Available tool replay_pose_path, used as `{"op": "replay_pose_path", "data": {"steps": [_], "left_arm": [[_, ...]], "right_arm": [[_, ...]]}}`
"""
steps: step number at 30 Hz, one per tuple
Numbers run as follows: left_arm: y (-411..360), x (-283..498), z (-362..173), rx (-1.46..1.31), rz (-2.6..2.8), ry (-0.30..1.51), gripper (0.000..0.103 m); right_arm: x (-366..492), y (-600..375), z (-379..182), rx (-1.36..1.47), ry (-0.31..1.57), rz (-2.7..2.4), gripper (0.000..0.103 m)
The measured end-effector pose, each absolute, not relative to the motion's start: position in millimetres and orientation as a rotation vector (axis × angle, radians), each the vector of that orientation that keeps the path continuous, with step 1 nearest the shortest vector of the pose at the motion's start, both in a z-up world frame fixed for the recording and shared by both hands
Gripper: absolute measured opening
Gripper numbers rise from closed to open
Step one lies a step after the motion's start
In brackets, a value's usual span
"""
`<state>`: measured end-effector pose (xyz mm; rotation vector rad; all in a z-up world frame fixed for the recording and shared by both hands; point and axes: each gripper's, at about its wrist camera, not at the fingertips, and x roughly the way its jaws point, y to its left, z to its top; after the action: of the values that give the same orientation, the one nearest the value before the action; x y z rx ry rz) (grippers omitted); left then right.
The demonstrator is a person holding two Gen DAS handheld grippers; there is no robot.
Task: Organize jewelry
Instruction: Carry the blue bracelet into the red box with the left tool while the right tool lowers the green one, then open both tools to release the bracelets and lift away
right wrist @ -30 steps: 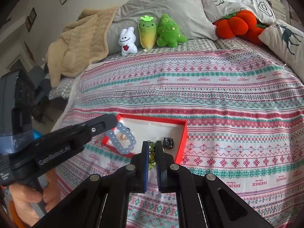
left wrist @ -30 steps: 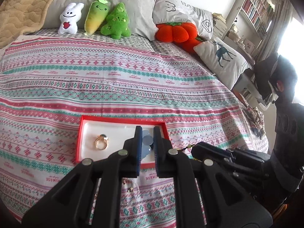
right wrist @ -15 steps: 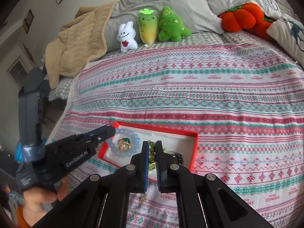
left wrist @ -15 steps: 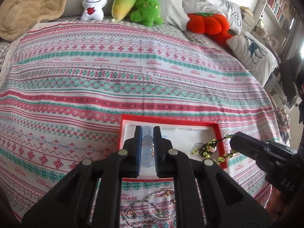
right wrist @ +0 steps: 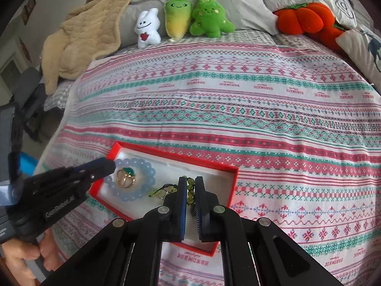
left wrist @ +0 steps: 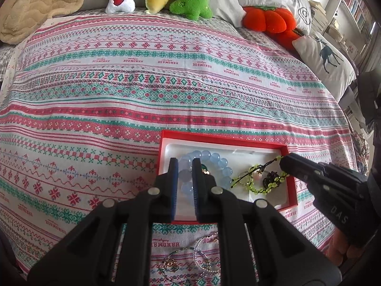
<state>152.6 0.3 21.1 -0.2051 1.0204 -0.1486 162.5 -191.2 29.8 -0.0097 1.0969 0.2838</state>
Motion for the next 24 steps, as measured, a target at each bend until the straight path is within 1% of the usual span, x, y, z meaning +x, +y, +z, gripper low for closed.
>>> {"op": "replay_pose_path", "data": {"steps": [3, 5, 7, 14, 16, 19, 20, 23, 24], "left_arm": [[-3, 152, 24, -0.195, -0.163, 1.01, 0.013], [-5, 150, 29, -0.186, -0.18, 0.998, 0.018], [-8, 145, 35, -0.176, -0.195, 0.984, 0.03], [-5, 132, 43, -0.15, -0.194, 0.99, 0.047], [-3, 129, 43, -0.145, -0.19, 0.998, 0.055], [1, 123, 42, -0.144, -0.186, 1.019, 0.064], [1, 121, 41, -0.147, -0.185, 1.027, 0.065], [6, 114, 39, -0.164, -0.179, 1.053, 0.073], [8, 111, 38, -0.166, -0.176, 1.06, 0.076]], "right_arm": [[163, -196, 33, 0.002, 1.088, 0.267, 0.014], [162, -199, 38, 0.013, 1.09, 0.267, 0.015], [159, -203, 43, 0.018, 1.081, 0.268, 0.016], [148, -211, 55, 0.027, 1.08, 0.275, 0.016], [145, -213, 57, 0.025, 1.082, 0.275, 0.016], [140, -213, 59, 0.018, 1.083, 0.278, 0.017], [138, -213, 59, 0.016, 1.084, 0.28, 0.017], [133, -213, 60, 0.015, 1.09, 0.292, 0.022], [130, -213, 60, 0.011, 1.093, 0.295, 0.028]]}}
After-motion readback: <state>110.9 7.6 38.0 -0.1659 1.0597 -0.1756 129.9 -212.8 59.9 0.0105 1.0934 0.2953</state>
